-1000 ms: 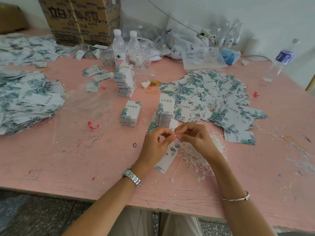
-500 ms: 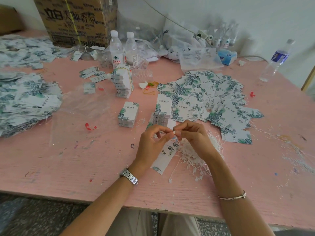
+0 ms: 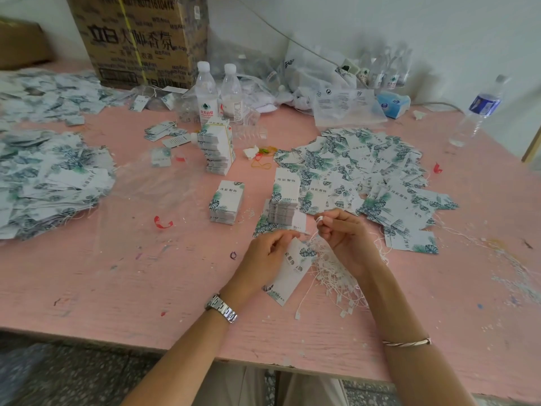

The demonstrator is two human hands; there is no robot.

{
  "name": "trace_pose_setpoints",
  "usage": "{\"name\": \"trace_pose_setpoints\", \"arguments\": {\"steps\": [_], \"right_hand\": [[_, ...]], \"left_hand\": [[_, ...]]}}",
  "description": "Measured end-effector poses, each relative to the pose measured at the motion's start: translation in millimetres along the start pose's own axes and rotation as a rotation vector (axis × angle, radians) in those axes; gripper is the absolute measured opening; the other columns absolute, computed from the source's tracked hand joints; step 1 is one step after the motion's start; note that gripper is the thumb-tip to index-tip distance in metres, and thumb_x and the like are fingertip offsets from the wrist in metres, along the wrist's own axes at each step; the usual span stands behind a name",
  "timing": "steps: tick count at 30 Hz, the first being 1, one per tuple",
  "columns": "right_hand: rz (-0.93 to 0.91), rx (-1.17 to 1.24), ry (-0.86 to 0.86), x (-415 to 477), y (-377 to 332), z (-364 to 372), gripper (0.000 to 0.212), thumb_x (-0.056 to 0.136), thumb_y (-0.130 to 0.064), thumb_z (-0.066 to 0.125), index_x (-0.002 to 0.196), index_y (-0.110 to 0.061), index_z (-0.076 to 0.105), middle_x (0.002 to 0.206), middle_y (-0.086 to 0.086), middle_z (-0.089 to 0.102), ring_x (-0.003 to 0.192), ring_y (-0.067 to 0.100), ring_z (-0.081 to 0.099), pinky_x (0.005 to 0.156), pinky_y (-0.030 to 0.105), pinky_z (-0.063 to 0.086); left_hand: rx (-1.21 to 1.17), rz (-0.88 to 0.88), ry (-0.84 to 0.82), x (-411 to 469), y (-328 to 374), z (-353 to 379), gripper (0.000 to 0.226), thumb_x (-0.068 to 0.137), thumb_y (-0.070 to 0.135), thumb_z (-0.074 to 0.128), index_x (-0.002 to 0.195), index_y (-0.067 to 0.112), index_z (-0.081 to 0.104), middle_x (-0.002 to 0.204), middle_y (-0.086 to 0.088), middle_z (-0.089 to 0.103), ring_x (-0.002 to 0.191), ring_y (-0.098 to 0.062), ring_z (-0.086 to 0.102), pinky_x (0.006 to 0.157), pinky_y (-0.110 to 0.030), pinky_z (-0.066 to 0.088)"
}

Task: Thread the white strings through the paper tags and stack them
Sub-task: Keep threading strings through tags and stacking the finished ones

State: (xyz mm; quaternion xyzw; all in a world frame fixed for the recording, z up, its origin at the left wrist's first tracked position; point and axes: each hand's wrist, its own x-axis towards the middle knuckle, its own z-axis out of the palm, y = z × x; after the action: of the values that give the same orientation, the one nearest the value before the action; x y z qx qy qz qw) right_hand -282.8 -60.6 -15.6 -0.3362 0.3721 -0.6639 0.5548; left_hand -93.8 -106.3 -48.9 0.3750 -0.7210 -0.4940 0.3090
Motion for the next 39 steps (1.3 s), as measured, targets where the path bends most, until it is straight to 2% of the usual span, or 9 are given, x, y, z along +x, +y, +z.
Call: {"name": "trace_pose_setpoints", "arguments": {"steps": [2, 7, 12, 18, 24, 28, 32, 36, 39], "right_hand": [[-0.005, 0.027, 0.033, 1, -1, 0, 0.017, 0.078, 0.003, 0.061, 0.074, -0.007, 0.075, 0.073, 0.006, 0.067, 0.062, 0.011, 0.057, 0.06, 0.018, 0.049], [-0.034, 0.08, 0.117, 1, -4, 1, 0.019, 0.077, 0.004, 0.058, 0.075, -0.006, 0.073, 0.073, 0.005, 0.066, 0.062, 0.011, 0.058, 0.06, 0.017, 0.05], [-0.063, 0.053, 0.185, 2, -4, -3, 0.017, 0.088, 0.006, 0.052, 0.1, -0.001, 0.063, 0.077, 0.004, 0.062, 0.066, 0.012, 0.058, 0.065, 0.019, 0.052], [-0.139, -0.254, 0.173, -1, 2, -1, 0.013, 0.093, 0.006, 0.054, 0.097, -0.001, 0.064, 0.078, 0.004, 0.069, 0.068, 0.014, 0.056, 0.067, 0.022, 0.05], [-0.224, -0.501, 0.076, -7, 7, 13, 0.022, 0.102, -0.019, 0.054, 0.09, -0.001, 0.059, 0.08, 0.013, 0.064, 0.06, 0.017, 0.047, 0.054, 0.024, 0.04], [-0.185, -0.619, -0.054, -11, 14, 20, 0.036, 0.088, -0.042, 0.071, 0.087, -0.006, 0.064, 0.069, 0.006, 0.06, 0.057, 0.015, 0.048, 0.053, 0.025, 0.04], [-0.142, -0.711, -0.047, -11, 22, 22, 0.041, 0.074, -0.045, 0.084, 0.086, -0.009, 0.071, 0.086, 0.026, 0.066, 0.072, 0.029, 0.06, 0.068, 0.047, 0.049], [-0.131, -0.714, -0.04, -12, 21, 20, 0.019, 0.083, -0.035, 0.079, 0.081, -0.016, 0.075, 0.077, 0.014, 0.072, 0.065, 0.024, 0.058, 0.062, 0.036, 0.046], [-0.139, -0.735, -0.054, -13, 21, 20, 0.021, 0.091, -0.029, 0.07, 0.083, -0.01, 0.075, 0.066, 0.013, 0.065, 0.054, 0.021, 0.048, 0.05, 0.024, 0.037]], "left_hand": [[-0.027, -0.017, -0.043, -1, 1, -1, 0.026, 0.105, 0.027, 0.05, 0.12, 0.022, 0.071, 0.098, -0.007, 0.076, 0.074, -0.018, 0.064, 0.061, -0.03, 0.045], [-0.158, 0.006, -0.044, -4, 5, -4, 0.024, 0.1, 0.015, 0.06, 0.107, 0.036, 0.07, 0.091, 0.014, 0.076, 0.069, 0.004, 0.065, 0.056, -0.013, 0.046], [-0.403, -0.023, -0.007, -3, 9, -6, 0.019, 0.094, 0.011, 0.069, 0.102, 0.027, 0.075, 0.096, 0.003, 0.079, 0.088, -0.011, 0.074, 0.071, -0.021, 0.057], [-0.644, -0.033, 0.126, -1, 13, -8, 0.018, 0.09, 0.011, 0.072, 0.099, 0.024, 0.079, 0.1, -0.003, 0.078, 0.09, -0.013, 0.073, 0.073, -0.02, 0.056], [-0.677, 0.01, 0.365, 3, 12, -9, 0.014, 0.089, 0.008, 0.073, 0.095, 0.021, 0.077, 0.092, 0.0, 0.079, 0.085, -0.008, 0.073, 0.072, -0.019, 0.056], [-0.643, 0.034, 0.462, 4, 8, -8, 0.015, 0.088, 0.01, 0.076, 0.09, 0.025, 0.078, 0.093, -0.005, 0.079, 0.089, -0.018, 0.074, 0.081, -0.034, 0.059], [-0.618, 0.022, 0.505, 5, 6, -7, 0.014, 0.087, 0.011, 0.077, 0.091, 0.024, 0.077, 0.092, -0.002, 0.079, 0.089, -0.018, 0.075, 0.082, -0.038, 0.06], [-0.623, 0.029, 0.496, 5, 6, -8, 0.014, 0.087, 0.011, 0.077, 0.094, 0.022, 0.076, 0.091, -0.001, 0.079, 0.082, -0.009, 0.073, 0.068, -0.022, 0.057], [-0.635, 0.042, 0.478, 5, 6, -7, 0.015, 0.088, 0.009, 0.076, 0.096, 0.021, 0.076, 0.091, 0.0, 0.079, 0.081, -0.007, 0.074, 0.063, -0.017, 0.055]]}}
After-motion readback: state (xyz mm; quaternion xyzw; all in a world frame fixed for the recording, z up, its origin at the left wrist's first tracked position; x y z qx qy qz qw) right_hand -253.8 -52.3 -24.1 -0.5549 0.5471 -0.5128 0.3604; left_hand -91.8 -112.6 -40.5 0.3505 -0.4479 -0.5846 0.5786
